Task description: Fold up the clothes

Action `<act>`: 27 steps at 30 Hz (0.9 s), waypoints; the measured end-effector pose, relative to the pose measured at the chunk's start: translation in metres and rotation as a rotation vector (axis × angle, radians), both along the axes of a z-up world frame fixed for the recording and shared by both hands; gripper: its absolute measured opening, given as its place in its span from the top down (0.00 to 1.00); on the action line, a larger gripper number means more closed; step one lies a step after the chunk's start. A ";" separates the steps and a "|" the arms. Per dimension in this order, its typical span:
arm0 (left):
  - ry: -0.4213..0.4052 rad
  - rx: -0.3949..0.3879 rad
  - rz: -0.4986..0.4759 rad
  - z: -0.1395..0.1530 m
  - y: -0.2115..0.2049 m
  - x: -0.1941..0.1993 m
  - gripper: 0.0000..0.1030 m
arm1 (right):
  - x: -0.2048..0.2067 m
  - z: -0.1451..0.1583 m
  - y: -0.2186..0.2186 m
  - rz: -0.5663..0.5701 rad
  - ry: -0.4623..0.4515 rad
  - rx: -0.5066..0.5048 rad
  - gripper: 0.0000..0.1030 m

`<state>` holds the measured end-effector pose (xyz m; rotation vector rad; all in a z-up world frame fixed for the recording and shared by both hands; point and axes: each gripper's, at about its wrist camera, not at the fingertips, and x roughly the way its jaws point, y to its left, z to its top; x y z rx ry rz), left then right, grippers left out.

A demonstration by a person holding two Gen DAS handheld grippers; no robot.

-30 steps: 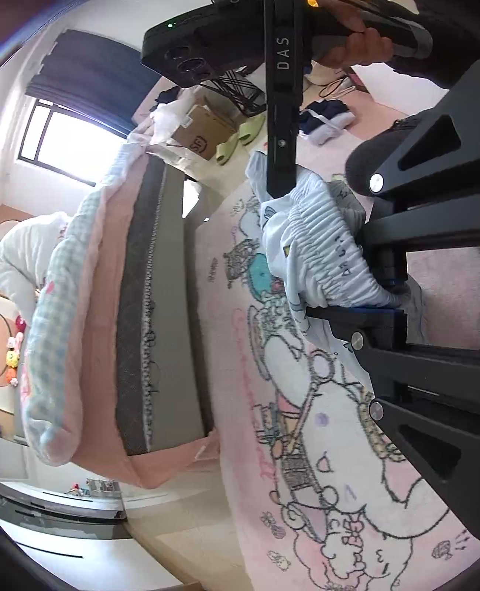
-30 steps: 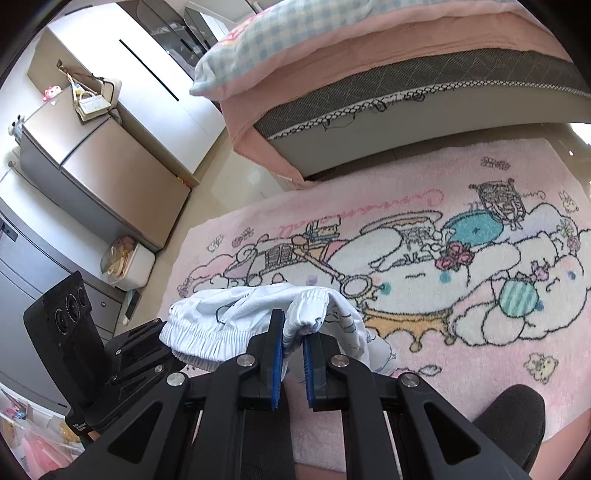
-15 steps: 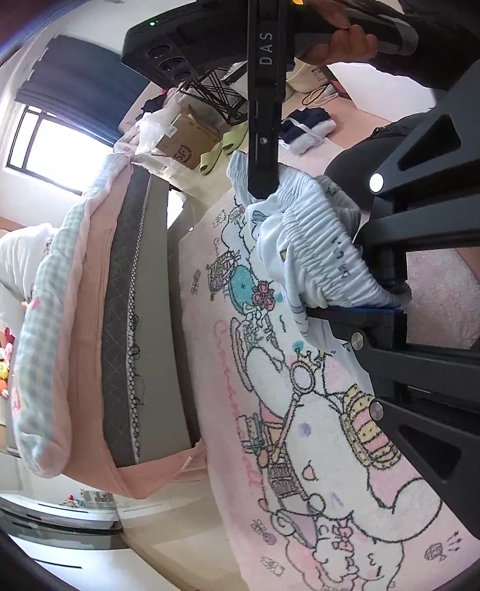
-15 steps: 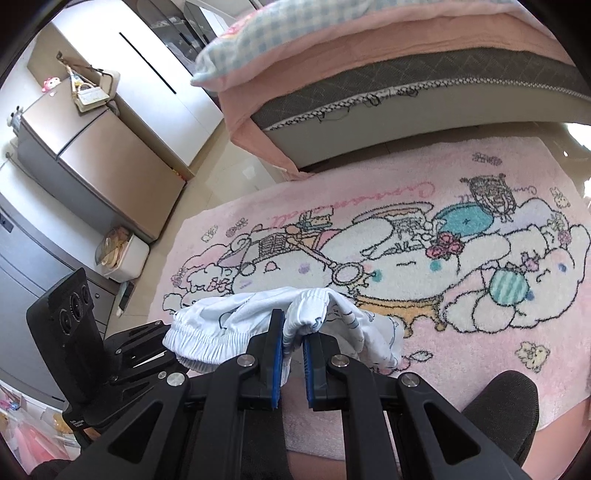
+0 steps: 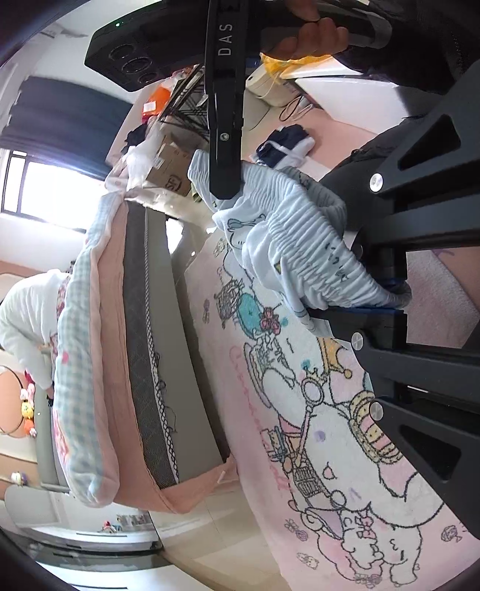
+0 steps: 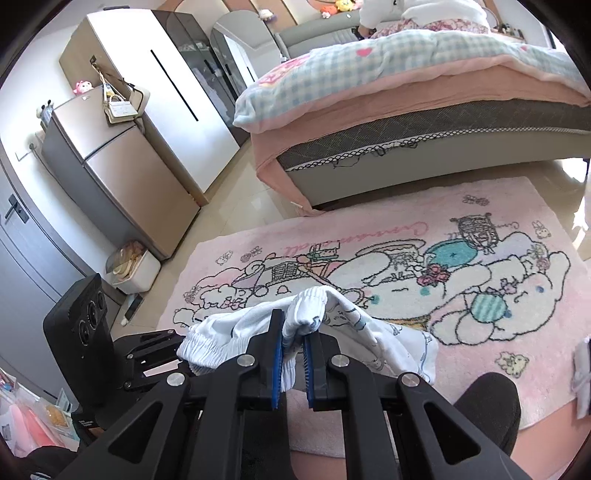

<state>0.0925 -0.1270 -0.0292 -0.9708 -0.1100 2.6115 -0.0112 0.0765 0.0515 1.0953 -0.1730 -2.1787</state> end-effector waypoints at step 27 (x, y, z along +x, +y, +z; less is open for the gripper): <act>-0.344 0.070 0.090 -0.116 -0.053 -0.167 0.93 | -0.156 -0.142 -0.056 -0.044 -0.271 0.136 0.92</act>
